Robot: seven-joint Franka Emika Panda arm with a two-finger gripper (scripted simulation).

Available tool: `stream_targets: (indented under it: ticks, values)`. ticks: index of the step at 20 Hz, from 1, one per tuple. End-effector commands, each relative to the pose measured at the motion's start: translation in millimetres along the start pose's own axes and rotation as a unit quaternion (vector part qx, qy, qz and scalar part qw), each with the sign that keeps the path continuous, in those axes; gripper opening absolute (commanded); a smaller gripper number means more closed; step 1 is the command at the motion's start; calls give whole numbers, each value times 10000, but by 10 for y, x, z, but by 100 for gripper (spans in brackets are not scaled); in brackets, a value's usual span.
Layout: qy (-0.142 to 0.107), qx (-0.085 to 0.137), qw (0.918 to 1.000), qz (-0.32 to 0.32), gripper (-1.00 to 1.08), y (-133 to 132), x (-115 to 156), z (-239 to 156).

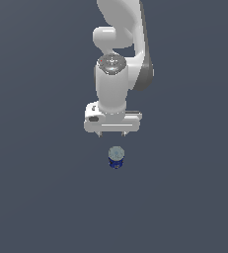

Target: Pick up the object and move it to a goal position.

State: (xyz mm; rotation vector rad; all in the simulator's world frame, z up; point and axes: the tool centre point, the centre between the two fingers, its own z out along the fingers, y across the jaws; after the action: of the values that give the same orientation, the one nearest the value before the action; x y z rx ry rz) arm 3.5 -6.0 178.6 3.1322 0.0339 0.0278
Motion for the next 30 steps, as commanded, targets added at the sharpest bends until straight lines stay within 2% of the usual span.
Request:
stream_targets:
  ticks: [1,9,17,23,30]
  values:
    - [-1,0,10000,-16,100,-2,1,2]
    - [-13,-8,9993,-365,100,-17,42,50]
    - [-38,-13,9930,-1178,100,-54,135,164]
    - [-59,0,9792,-2029,100,-94,230,288]
    - [-70,33,9557,-2942,100,-139,331,426]
